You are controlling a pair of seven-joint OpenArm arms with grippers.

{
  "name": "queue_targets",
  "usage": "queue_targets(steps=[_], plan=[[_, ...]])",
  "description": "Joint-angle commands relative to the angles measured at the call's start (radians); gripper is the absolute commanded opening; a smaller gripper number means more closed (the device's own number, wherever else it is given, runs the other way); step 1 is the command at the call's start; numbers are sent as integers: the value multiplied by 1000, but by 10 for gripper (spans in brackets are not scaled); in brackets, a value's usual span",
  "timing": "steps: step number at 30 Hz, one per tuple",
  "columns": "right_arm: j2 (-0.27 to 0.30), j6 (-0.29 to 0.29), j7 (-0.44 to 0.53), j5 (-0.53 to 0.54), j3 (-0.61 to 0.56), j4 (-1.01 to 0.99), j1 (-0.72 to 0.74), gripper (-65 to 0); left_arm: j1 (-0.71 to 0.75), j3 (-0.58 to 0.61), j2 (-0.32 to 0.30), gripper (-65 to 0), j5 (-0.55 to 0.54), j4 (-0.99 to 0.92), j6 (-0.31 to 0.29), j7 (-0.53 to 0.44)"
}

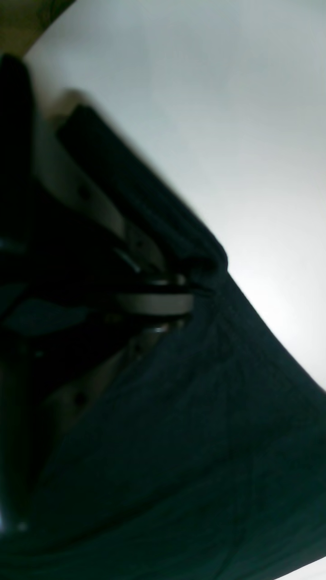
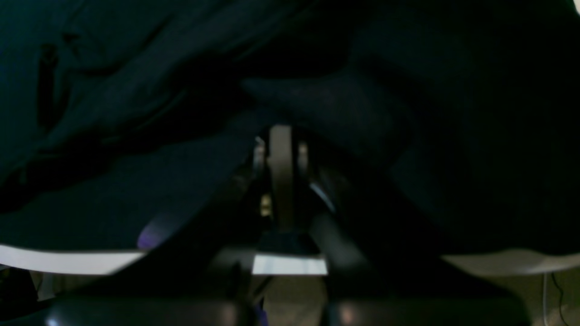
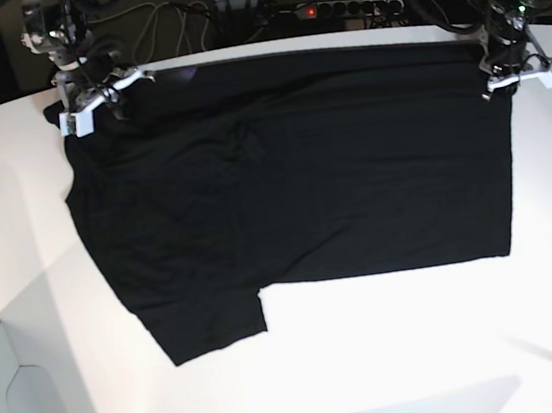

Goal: Fold the T-shirt properly
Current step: 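Hold the black T-shirt's shoulder edge still with both grippers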

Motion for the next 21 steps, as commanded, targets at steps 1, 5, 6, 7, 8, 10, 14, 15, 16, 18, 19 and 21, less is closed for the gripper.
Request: queue_targets(steps=[1,5,6,7,8,10,14,15,16,18,19,21], plan=[[5,-49,-55,-37,3,-4,-21,-650,9,1,0,-650,40,1,22,53],[5,-49,-55,-35,3,-2,-21,-650,9,1,0,-650,40,1,22,53],[5,-49,-55,-35,3,-2,-20,-650,9,1,0,-650,40,1,22,53],[5,-49,-55,-35,3,-1,-15,-650,9,1,0,-650,40,1,22,53],[5,-49,-55,-35,3,6,-12,-650,9,1,0,-650,40,1,22,53],[5,-49,-55,-35,3,22,-12,-650,9,0,0,-650,40,2,22,53],[5,-49,-55,-35,3,65,-12,-650,8,-2,0,-650,40,2,22,53],[5,-49,-55,-35,3,73,-11,-650,6,-2,0,-650,40,2,22,53],[5,-49,-55,-35,3,79,-11,-650,6,-2,0,-650,40,2,22,53],[5,-49,-57,-35,3,85,-9,-650,5,-2,0,-650,40,2,22,53],[5,-49,-57,-35,3,85,-9,-650,5,-2,0,-650,40,2,22,53],[5,-49,-57,-35,3,93,-9,-650,5,-4,0,-650,40,2,22,53]])
